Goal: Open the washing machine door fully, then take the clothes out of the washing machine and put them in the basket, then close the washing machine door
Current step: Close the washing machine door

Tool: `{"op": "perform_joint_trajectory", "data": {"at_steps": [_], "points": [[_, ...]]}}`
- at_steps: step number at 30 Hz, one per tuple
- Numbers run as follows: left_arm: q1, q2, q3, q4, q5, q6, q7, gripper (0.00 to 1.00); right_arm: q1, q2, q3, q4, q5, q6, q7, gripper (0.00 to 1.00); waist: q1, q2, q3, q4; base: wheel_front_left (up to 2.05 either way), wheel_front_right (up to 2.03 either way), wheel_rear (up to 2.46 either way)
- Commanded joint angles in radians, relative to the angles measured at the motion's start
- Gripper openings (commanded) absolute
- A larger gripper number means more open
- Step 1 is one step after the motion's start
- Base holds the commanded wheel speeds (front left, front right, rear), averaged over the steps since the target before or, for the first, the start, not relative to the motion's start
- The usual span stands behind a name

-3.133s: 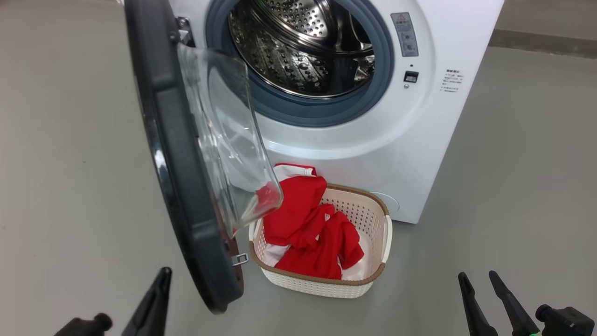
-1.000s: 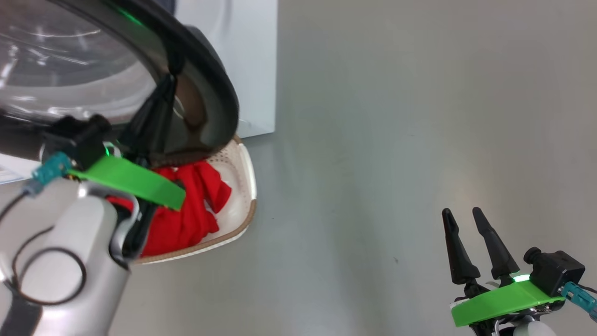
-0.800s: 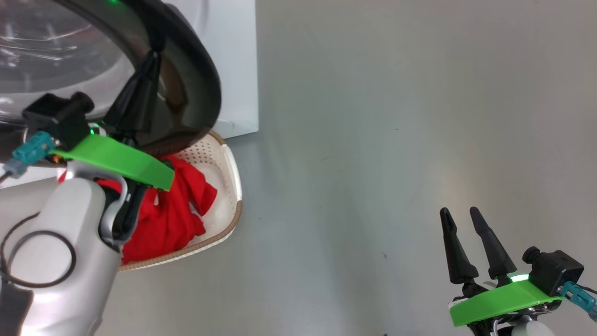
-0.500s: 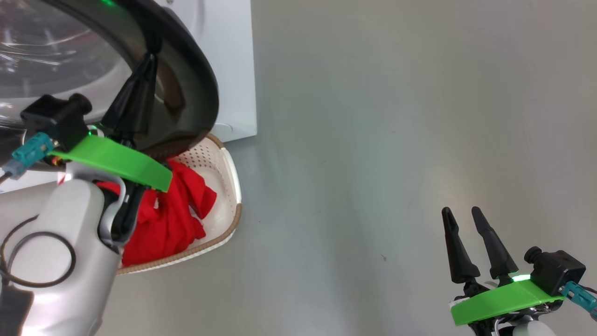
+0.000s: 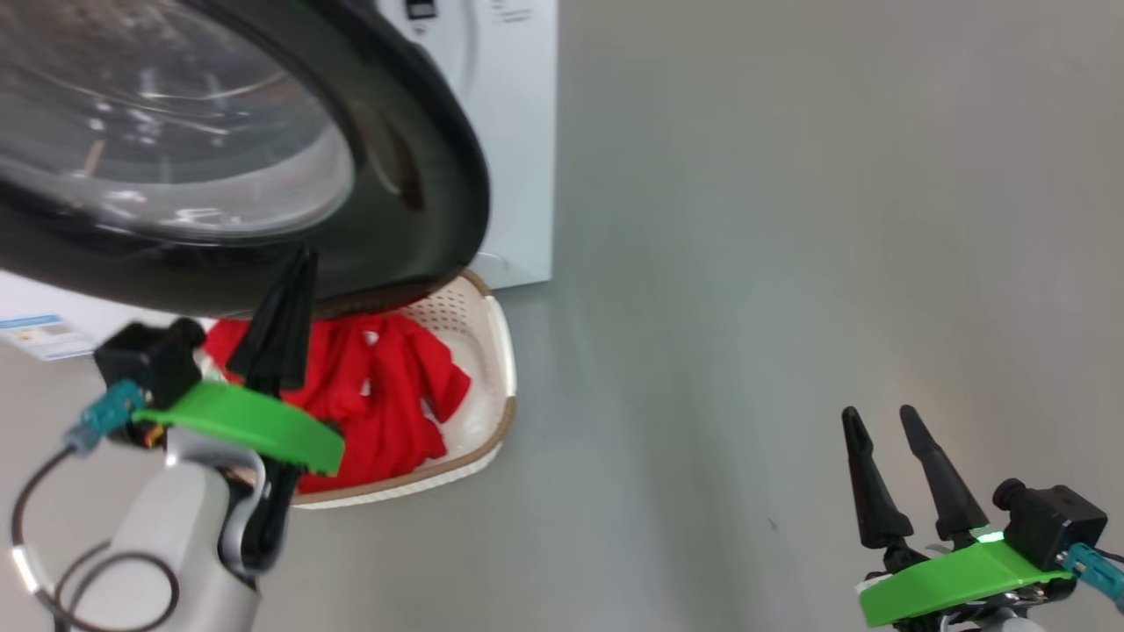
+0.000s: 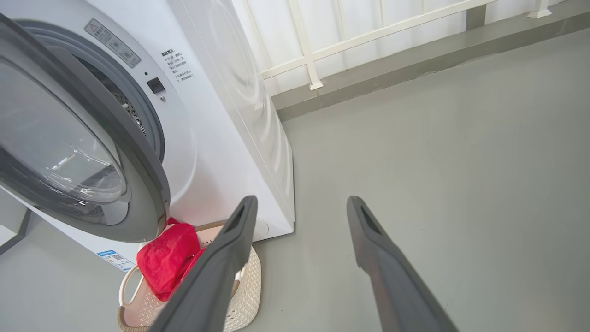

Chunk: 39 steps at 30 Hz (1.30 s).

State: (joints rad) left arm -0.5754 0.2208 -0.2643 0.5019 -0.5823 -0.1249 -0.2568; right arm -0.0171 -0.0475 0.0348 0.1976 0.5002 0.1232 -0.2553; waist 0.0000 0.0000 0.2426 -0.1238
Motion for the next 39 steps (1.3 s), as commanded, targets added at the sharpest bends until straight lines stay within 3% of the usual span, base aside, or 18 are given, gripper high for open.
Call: {"op": "perform_joint_trajectory", "data": {"at_steps": [1,11,14,17,25,26,29,39], "points": [[0.015,0.023,0.046,-0.028,-0.004,-0.006,-0.005,0.00,0.002,-0.019,0.013,-0.021,-0.004,0.008,-0.006,1.00,0.0000,0.0000,-0.033,0.043,0.00,0.00,0.00],[0.188,-0.011,0.139,-0.058,0.040,-0.006,-0.005,0.00,0.033,-0.047,0.011,-0.017,-0.004,0.008,-0.006,1.00,0.0000,0.0000,-0.095,0.137,0.00,0.00,0.00],[0.217,-0.017,0.154,-0.064,0.056,-0.006,-0.005,0.06,0.041,-0.050,0.010,-0.015,-0.003,0.008,-0.006,1.00,0.0000,0.0000,-0.107,0.153,0.00,0.00,0.00],[0.271,-0.026,0.185,-0.080,0.084,-0.006,-0.005,0.29,0.054,-0.056,0.008,-0.014,-0.002,0.008,-0.006,1.00,0.0000,0.0000,-0.129,0.182,0.00,0.00,0.00],[0.360,-0.043,0.236,-0.119,0.125,-0.006,-0.005,0.52,0.081,-0.065,0.003,-0.014,0.000,0.008,-0.006,1.00,0.0000,0.0000,-0.168,0.220,0.00,0.00,0.00],[0.372,-0.044,0.241,-0.125,0.130,-0.006,-0.005,0.70,0.085,-0.066,0.002,-0.013,0.001,0.008,-0.006,1.00,0.0000,0.0000,-0.172,0.225,0.00,0.00,0.00],[0.408,-0.045,0.260,-0.139,0.146,-0.006,-0.005,1.00,0.095,-0.067,0.002,-0.014,0.002,0.008,-0.006,1.00,0.0000,0.0000,-0.184,0.234,0.00,0.00,0.00],[0.507,-0.048,0.305,-0.181,0.184,-0.006,-0.005,1.00,0.143,-0.069,-0.015,-0.021,0.006,0.008,-0.006,1.00,0.0000,0.0000,-0.225,0.248,0.00,0.00,0.00]]}}
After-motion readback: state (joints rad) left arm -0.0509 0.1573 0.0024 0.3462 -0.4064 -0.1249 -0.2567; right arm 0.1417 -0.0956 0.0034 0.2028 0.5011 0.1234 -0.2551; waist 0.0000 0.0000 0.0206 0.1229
